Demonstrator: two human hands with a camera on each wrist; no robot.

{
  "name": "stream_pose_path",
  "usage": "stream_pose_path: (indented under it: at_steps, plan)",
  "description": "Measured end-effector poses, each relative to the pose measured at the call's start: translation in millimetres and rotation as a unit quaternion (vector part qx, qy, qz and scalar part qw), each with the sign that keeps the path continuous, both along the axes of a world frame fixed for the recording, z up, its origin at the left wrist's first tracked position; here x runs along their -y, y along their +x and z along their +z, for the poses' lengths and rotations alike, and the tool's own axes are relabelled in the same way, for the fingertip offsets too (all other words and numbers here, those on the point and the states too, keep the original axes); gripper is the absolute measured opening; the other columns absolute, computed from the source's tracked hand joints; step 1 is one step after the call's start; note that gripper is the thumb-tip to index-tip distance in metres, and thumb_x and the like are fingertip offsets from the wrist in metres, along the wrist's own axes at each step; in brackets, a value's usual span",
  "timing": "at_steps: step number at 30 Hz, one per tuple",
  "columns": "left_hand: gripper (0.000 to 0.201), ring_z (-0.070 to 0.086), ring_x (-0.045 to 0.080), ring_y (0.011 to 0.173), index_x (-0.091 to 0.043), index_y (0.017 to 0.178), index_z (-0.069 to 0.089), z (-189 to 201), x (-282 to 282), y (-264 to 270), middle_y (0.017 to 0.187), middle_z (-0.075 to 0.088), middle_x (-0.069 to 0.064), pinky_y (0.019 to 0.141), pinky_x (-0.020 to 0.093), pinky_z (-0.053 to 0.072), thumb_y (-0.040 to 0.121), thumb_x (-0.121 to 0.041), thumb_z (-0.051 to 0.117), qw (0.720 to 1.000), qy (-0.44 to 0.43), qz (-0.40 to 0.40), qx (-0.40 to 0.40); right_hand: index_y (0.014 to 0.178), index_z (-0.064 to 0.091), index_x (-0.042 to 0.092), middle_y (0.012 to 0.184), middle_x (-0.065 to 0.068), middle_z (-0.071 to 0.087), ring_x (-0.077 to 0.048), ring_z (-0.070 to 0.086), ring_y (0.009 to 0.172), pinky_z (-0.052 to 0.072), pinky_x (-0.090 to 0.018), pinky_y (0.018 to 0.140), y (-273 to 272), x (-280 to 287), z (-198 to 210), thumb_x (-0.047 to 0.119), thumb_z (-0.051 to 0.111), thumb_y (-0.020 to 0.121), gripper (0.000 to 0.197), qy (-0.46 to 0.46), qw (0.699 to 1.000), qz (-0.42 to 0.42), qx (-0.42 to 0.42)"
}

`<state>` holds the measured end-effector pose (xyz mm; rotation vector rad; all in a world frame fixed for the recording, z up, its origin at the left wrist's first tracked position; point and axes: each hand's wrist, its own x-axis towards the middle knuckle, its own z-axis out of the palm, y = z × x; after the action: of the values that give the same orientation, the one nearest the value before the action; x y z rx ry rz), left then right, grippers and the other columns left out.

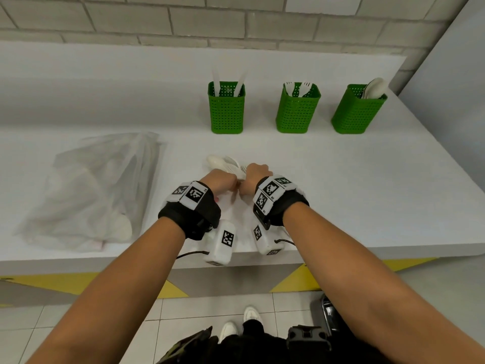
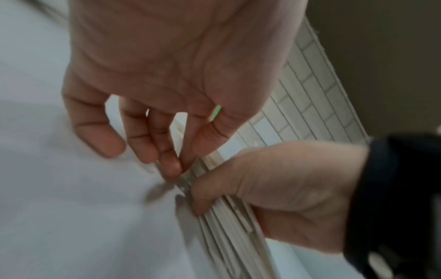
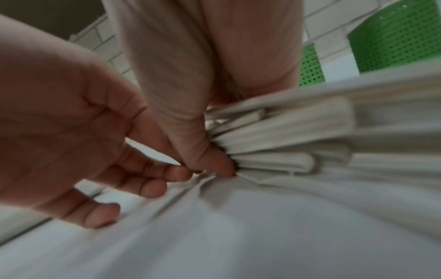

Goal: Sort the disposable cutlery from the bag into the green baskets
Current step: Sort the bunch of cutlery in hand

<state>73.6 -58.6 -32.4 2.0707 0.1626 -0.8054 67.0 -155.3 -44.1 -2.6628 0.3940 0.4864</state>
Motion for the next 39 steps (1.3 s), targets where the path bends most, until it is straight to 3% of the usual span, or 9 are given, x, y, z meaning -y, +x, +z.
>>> stream_pose_path:
  at_steps: [6,12,17,23,26,29,34,37,39]
  plan:
    - [0.02,0.048,0.016,0.096,-0.011,0.106,0.057,-4.6,-6.8,3.0,0.103,0.054,0.004,0.068,0.025,0.041,0.088,-0.009,0.048,1.0,-0.006,0.007,-0.003,0.108,0.059,0.0,0.116,-0.017,0.062,-0.033,0.059,0.105,0.043,-0.03,0.074,2.1,-1.6,0.6,0.017,0.059,0.089,0.026,0.037,0.999,-0.01,0.024]
    - [0.014,0.049,0.011,0.08,-0.01,0.083,0.056,-6.7,-16.7,5.5,0.097,0.056,0.004,0.061,0.021,0.043,0.087,-0.004,0.044,0.999,-0.038,0.027,-0.021,0.115,0.055,0.005,0.125,-0.015,0.055,-0.033,0.05,0.117,0.04,-0.035,0.094,1.4,-8.7,-3.4,0.021,0.061,0.089,0.031,-0.007,1.0,-0.02,0.022]
    - [0.017,0.05,0.007,0.073,-0.015,0.081,0.057,-5.3,-26.7,3.5,0.085,0.058,0.0,0.061,0.021,0.041,0.087,-0.005,0.044,0.997,-0.068,0.032,-0.034,0.115,0.052,0.002,0.122,-0.017,0.057,-0.035,0.057,0.108,0.041,-0.032,0.075,-0.8,-12.5,-9.4,0.02,0.061,0.088,0.033,0.028,0.999,-0.002,0.045]
    - [0.033,0.054,0.015,0.09,-0.013,0.123,0.05,2.6,-28.3,-7.9,0.106,0.057,0.006,0.077,0.028,0.044,0.091,-0.005,0.05,0.986,-0.155,0.047,-0.023,0.121,0.045,0.001,0.123,-0.017,0.054,-0.033,0.054,0.111,0.039,-0.028,0.076,6.3,11.7,8.6,0.017,0.056,0.089,0.037,0.113,0.989,-0.045,0.087]
    - [0.069,0.049,0.022,0.12,-0.019,0.145,0.026,7.0,-24.8,-12.7,0.112,0.059,0.001,0.09,0.035,0.045,0.087,-0.007,0.06,0.982,-0.186,-0.015,-0.042,0.124,0.045,0.004,0.108,-0.009,0.054,-0.024,0.054,0.101,0.041,-0.027,0.078,12.8,29.9,34.3,0.015,0.057,0.087,0.039,0.274,0.936,-0.124,0.182]
    - [0.089,0.045,0.022,0.127,-0.028,0.146,0.019,13.8,-7.7,-15.9,0.133,0.053,0.003,0.091,0.042,0.047,0.076,-0.025,0.072,0.967,-0.23,-0.079,-0.075,0.118,0.049,0.006,0.09,-0.001,0.053,-0.015,0.053,0.082,0.044,-0.03,0.076,10.5,38.0,56.9,0.01,0.055,0.084,0.034,0.422,0.854,-0.174,0.249]
    - [0.075,0.058,0.027,0.108,-0.016,0.13,0.044,21.0,18.0,-17.0,0.123,0.056,0.008,0.079,0.042,0.054,0.063,-0.033,0.075,0.937,-0.319,-0.097,-0.1,0.107,0.044,0.011,0.072,-0.001,0.049,-0.017,0.058,0.07,0.048,-0.027,0.062,-1.6,39.3,73.2,-0.002,0.048,0.087,0.024,0.584,0.734,-0.186,0.291]
    - [0.032,0.063,0.025,0.092,-0.011,0.108,0.049,17.8,26.2,-17.4,0.113,0.056,0.016,0.081,0.037,0.053,0.081,-0.008,0.066,0.926,-0.353,-0.075,-0.107,0.094,0.047,0.016,0.073,-0.009,0.052,-0.019,0.052,0.066,0.044,-0.029,0.059,-7.4,38.9,70.1,0.006,0.059,0.074,0.026,0.579,0.738,-0.153,0.311]
    - [0.024,0.062,0.018,0.077,-0.012,0.099,0.047,15.0,30.7,-18.5,0.097,0.053,0.014,0.076,0.027,0.054,0.085,0.005,0.056,0.916,-0.383,-0.037,-0.111,0.092,0.049,0.019,0.084,-0.015,0.051,-0.022,0.051,0.073,0.044,-0.031,0.062,-10.2,40.0,65.4,0.01,0.063,0.065,0.031,0.581,0.738,-0.139,0.314]
